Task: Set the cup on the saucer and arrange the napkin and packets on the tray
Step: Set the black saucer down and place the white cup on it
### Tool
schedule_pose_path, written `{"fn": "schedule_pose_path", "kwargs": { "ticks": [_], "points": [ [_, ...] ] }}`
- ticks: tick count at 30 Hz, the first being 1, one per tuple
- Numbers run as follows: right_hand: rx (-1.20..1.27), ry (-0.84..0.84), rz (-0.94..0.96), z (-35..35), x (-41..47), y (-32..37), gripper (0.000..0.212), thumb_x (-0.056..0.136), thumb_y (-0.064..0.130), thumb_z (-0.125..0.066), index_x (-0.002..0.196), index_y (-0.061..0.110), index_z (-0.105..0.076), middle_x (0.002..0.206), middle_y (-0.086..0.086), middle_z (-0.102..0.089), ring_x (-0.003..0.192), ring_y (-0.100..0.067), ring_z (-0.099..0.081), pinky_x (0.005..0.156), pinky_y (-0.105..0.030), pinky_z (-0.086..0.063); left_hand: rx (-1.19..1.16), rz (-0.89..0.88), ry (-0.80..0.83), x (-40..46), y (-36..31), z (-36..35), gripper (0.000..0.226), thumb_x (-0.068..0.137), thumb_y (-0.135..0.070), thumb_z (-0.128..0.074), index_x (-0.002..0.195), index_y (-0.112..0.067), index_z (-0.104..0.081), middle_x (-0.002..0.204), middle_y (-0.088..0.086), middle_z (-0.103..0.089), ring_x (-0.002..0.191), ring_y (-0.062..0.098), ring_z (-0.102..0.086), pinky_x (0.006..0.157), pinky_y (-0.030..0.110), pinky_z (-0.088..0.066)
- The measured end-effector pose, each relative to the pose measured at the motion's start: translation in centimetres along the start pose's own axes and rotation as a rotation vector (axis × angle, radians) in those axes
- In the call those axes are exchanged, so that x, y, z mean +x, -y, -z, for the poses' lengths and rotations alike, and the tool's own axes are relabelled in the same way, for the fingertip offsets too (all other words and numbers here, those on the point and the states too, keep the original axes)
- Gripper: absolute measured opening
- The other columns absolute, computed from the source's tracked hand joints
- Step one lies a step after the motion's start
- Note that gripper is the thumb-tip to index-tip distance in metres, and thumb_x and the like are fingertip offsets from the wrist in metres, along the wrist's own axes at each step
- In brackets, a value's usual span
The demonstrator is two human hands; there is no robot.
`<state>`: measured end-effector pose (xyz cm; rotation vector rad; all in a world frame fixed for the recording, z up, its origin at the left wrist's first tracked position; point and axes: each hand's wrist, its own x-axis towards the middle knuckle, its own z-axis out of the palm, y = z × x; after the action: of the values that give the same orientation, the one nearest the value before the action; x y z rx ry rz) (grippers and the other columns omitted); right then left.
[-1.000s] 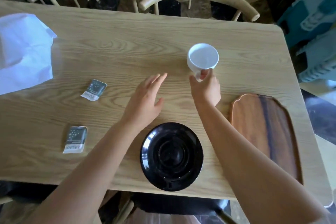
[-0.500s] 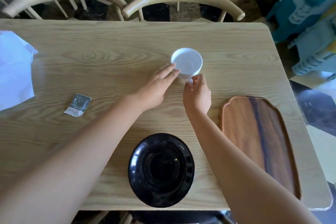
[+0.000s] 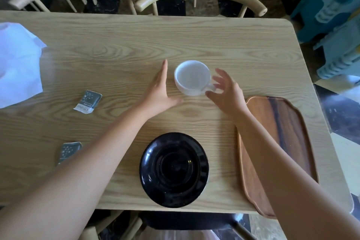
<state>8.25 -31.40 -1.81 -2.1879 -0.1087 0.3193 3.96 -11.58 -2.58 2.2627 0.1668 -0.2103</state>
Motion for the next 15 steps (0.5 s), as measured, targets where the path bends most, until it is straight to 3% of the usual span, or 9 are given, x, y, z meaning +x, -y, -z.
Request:
{"fn": "schedule_pose_path", "kwargs": {
  "ticks": [2, 7, 12, 15],
  "points": [
    [0.016, 0.072, 0.027, -0.4, 0.1, 0.5, 0.082, 0.071, 0.017, -0.076, 0.14, 0.02, -0.032, 0.131, -0.003, -0.056, 0.12, -0.016, -0.051, 0.095, -0.024, -0.036, -0.061, 0.045, 0.099, 1.1, 0.0, -0.6, 0.117, 0.069, -0.025, -0.079, 0.146, -0.024, 0.009, 0.155, 0.001, -0.016, 0.14, 0.015, -0.018, 0.108, 0.027, -0.017],
    [-0.077, 0.029, 0.072, -0.8, 0.5, 1.0, 0.074, 0.069, 0.027, -0.079, 0.133, 0.018, -0.044, 0.121, -0.002, -0.064, 0.115, -0.014, -0.055, 0.085, -0.02, -0.037, -0.265, 0.021, -0.037, 2.1, -0.5, -0.8, 0.077, 0.069, -0.01, -0.077, 0.136, -0.018, -0.039, 0.119, -0.009, -0.055, 0.112, 0.009, -0.052, 0.102, 0.031, -0.038],
    [-0.061, 0.087, 0.135, -0.2, -1.3, 1.0, 0.07, 0.065, 0.03, -0.081, 0.128, 0.023, -0.051, 0.115, 0.006, -0.066, 0.104, -0.003, -0.059, 0.074, -0.005, -0.039, -0.158, -0.071, -0.116, -1.6, -0.8, 0.0, 0.072, 0.065, -0.018, -0.08, 0.13, -0.021, -0.048, 0.102, -0.022, -0.055, 0.1, 0.004, -0.058, 0.089, 0.03, -0.05],
    [-0.028, 0.076, 0.198, 0.4, -3.7, 1.5, 0.071, 0.062, 0.028, -0.083, 0.126, 0.024, -0.053, 0.104, 0.015, -0.062, 0.096, 0.006, -0.057, 0.075, 0.006, -0.036, -0.116, -0.106, -0.163, -4.8, -1.3, 1.1, 0.071, 0.066, -0.019, -0.08, 0.13, -0.02, -0.049, 0.106, -0.016, -0.059, 0.094, -0.001, -0.059, 0.085, 0.025, -0.053]
  ]
}}
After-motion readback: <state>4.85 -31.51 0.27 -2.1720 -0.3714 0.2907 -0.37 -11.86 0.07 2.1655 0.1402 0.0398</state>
